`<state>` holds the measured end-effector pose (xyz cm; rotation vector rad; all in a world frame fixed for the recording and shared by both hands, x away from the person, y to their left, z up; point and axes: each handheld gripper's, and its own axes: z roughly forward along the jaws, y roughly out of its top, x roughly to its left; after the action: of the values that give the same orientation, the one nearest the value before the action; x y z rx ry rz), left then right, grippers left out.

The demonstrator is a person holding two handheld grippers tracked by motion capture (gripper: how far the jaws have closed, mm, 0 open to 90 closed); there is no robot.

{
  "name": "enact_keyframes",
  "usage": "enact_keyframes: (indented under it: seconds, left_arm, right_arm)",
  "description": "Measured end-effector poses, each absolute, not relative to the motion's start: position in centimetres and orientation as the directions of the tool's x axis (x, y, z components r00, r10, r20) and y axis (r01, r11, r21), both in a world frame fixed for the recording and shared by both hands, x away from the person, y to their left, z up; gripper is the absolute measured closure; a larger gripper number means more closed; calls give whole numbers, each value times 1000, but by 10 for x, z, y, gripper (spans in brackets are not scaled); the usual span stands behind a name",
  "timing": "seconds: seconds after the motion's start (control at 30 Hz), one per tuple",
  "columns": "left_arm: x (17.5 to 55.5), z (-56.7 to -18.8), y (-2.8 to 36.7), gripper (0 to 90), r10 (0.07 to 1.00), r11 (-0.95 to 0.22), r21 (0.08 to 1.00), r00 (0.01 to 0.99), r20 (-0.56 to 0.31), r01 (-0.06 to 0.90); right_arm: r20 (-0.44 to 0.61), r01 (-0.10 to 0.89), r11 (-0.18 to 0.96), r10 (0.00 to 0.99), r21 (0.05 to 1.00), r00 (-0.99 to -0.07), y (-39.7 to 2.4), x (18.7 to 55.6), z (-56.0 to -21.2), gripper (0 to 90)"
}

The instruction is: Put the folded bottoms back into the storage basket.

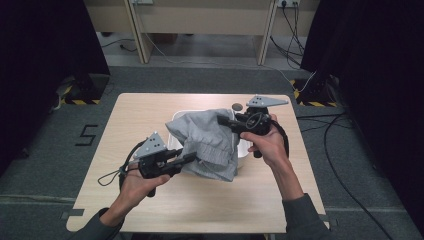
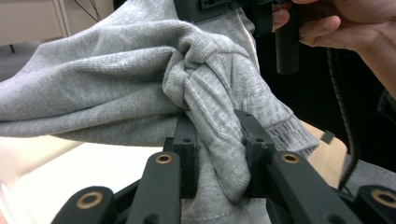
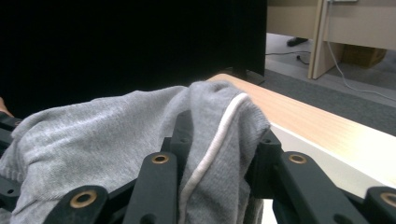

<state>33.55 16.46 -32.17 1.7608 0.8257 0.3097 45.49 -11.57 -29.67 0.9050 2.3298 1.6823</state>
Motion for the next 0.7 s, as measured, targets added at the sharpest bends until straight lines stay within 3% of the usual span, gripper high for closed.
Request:
enact_keyframes:
  seconds: [0.7]
  left_arm:
    - [383,-332,159,718,699,-117,895,675,-234,431]
  right_arm:
    - [229,427,222,587,877,-777,-112,505,-303,701]
